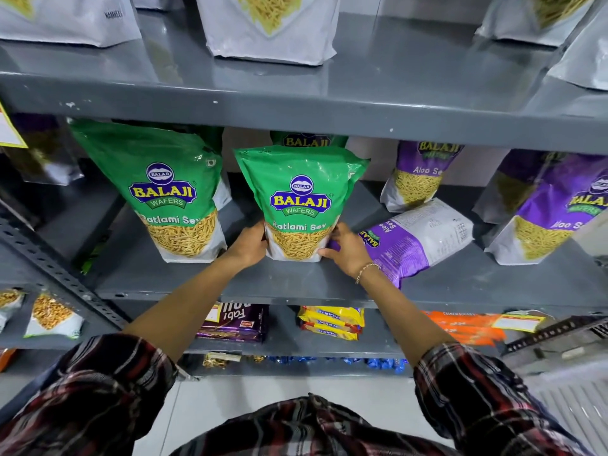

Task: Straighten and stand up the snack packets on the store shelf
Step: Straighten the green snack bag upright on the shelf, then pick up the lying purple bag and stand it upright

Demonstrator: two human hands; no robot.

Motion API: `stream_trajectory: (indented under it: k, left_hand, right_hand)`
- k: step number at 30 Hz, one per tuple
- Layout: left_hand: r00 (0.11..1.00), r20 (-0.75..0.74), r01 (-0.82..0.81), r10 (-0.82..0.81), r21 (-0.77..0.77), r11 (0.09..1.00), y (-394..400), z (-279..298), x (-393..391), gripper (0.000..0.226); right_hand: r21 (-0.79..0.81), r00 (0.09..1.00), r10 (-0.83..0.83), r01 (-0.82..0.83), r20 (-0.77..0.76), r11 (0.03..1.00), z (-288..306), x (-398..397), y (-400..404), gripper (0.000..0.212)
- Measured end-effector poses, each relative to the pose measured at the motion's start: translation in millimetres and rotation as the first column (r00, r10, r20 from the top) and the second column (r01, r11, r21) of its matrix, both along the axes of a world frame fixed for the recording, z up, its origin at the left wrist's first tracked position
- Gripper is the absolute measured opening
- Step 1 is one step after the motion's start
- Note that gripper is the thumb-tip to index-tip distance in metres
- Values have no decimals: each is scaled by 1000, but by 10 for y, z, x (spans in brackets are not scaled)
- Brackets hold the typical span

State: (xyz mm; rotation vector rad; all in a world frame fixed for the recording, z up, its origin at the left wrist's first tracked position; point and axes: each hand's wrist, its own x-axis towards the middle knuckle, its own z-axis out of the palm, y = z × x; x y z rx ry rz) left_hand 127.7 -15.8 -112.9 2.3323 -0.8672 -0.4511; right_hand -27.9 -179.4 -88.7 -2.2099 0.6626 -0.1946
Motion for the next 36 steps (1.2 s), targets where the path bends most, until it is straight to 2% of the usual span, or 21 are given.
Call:
stream_trajectory:
  k: [2, 3, 6, 8, 10, 12, 14, 17, 19, 21, 23, 24, 27, 28, 29, 30, 31, 32, 34, 36]
  left_hand:
    - [992, 7, -129, 129, -41, 991, 30, 66, -102, 38]
    - [971, -4, -238, 239, -110, 965, 43, 102, -191, 34]
    - [843, -173, -537, 509, -325, 778, 11, 215, -584, 24]
    - [737, -344, -676, 582, -353, 647, -96, 311, -876, 18]
    - [677, -468, -729, 568, -321, 604, -267, 381, -1186, 12]
    - [642, -595, -730, 483, -281, 624, -455, 437, -1565, 15]
    - [618, -701, -681, 356, -251, 688, -663, 480, -1973, 23]
    - [609, -790, -533, 71, -341, 775, -1020, 550, -2445, 23]
    - [598, -798, -421, -79, -396, 816, -1266, 544, -2631, 20]
    - [513, -843, -314, -162, -359, 879, -1466, 514, -2767, 15]
    - [397, -903, -239, -164, -274, 931, -1634, 435, -2860, 22]
    - [356, -925, -235, -134, -227, 945, -1708, 379, -2889, 31]
    - [300, -951, -323, -72, -173, 930, -1901, 263, -2923, 52]
    - [279, -958, -379, -64, -171, 909, -1961, 241, -2920, 54]
    - [260, -964, -439, -53, -167, 883, -2011, 229, -2914, 54]
    - [251, -967, -496, -35, -160, 853, -2053, 225, -2907, 54]
    - [254, -967, -547, -11, -153, 823, -2082, 228, -2904, 53]
    - [270, -963, -589, 15, -153, 793, -2102, 229, -2904, 51]
    - [336, -941, -639, 47, -191, 745, -2123, 231, -2926, 46]
    - [415, -907, -649, 73, -239, 722, -2135, 252, -2941, 41]
  right_hand:
    - [-43, 999, 38, -39, -15, 998, 95, -37, -79, 51]
    - [-75, 999, 49, -50, -17, 996, 158, -68, -155, 51]
    - [-196, 999, 44, -47, -18, 979, 354, -214, -535, 47]
    - [-237, 1000, 6, -11, -19, 971, 487, -353, -873, 38]
    - [-299, 999, -39, 27, -33, 954, 591, -491, -1220, 31]
    - [-408, 993, -69, 23, -99, 913, 654, -593, -1544, 28]
    - [-479, 973, -71, -45, -221, 876, 699, -666, -1798, 30]
    - [-490, 897, -4, -238, -443, 838, 688, -751, -2019, 36]
    - [-517, 854, 20, -334, -520, 788, 667, -775, -2104, 41]
    - [-569, 829, 21, -402, -559, 718, 655, -772, -2155, 48]
    - [-598, 807, 29, -460, -590, 657, 667, -792, -2174, 56]
    - [-597, 800, 33, -474, -599, 648, 676, -788, -2199, 60]
    - [-505, 767, 65, -481, -639, 716, 667, -829, -2292, 65]
    - [-437, 745, 105, -492, -659, 752, 654, -885, -2354, 61]
    - [-396, 701, 102, -509, -706, 764, 611, -955, -2472, 48]
    - [-395, 710, 107, -503, -696, 768, 526, -1021, -2584, 29]
    - [-384, 762, 120, -448, -636, 807, 469, -1103, -2623, 16]
    - [-351, 830, 131, -366, -543, 862, 438, -1171, -2648, 17]
    - [-179, 827, 274, -404, -491, 897, 495, -1256, -2592, 29]
    - [34, 834, 375, -396, -404, 918, 547, -1270, -2485, 29]
